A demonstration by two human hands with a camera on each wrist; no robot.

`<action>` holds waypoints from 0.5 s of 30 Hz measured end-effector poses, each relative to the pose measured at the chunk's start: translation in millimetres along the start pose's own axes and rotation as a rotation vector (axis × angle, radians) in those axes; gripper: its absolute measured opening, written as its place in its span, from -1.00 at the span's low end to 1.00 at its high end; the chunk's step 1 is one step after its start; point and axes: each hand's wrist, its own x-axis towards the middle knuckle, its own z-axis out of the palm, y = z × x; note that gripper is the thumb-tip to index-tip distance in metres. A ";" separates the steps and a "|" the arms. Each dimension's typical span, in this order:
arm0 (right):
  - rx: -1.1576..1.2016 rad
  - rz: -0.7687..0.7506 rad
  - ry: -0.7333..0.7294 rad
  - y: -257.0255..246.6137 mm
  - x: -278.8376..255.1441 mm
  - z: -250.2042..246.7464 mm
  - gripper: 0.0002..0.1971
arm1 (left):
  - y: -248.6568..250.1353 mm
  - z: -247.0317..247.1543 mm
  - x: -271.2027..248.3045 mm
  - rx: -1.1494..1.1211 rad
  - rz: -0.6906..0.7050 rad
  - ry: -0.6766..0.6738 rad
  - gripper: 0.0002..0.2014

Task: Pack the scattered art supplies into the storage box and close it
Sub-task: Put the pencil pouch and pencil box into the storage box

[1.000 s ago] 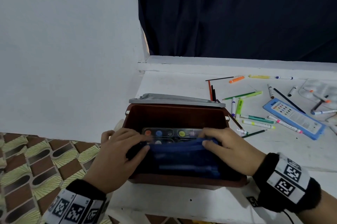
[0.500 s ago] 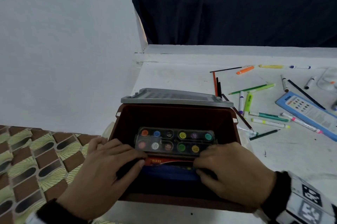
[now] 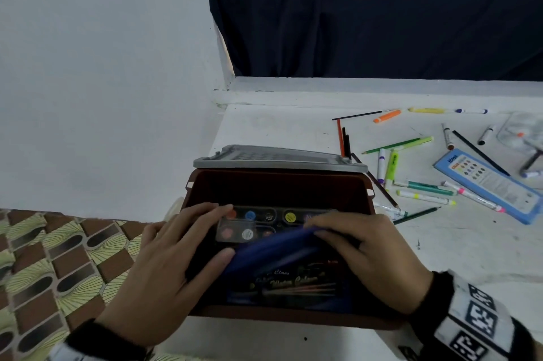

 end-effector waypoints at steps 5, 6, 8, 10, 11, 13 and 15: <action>-0.276 -0.167 -0.201 5.1 -2.8 2.4 -0.62 | -3.3 3.4 0.0 0.047 0.008 -0.002 -0.64; -0.409 -0.181 -0.319 4.9 -1.7 2.1 -0.60 | -4.0 3.9 -0.3 0.054 0.011 -0.005 -0.66; -0.566 -0.162 -0.545 0.5 3.0 -0.4 -0.60 | -5.5 4.8 -1.4 0.058 0.010 -0.006 -0.68; -0.583 -0.136 -0.656 -4.2 7.3 -3.4 -0.62 | -6.9 5.5 -2.3 0.055 0.010 -0.002 -0.68; -0.578 -0.124 -0.683 -5.2 8.2 -4.2 -0.55 | -7.3 5.7 -2.6 0.053 0.009 0.000 -0.68; -0.590 -0.102 -0.686 -5.6 7.1 -3.6 -0.39 | -8.0 6.3 -2.9 0.049 0.005 0.005 -0.67; -0.615 -0.072 -0.656 -7.0 6.1 -1.4 -0.43 | -8.2 6.9 -3.0 0.042 0.004 0.008 -0.67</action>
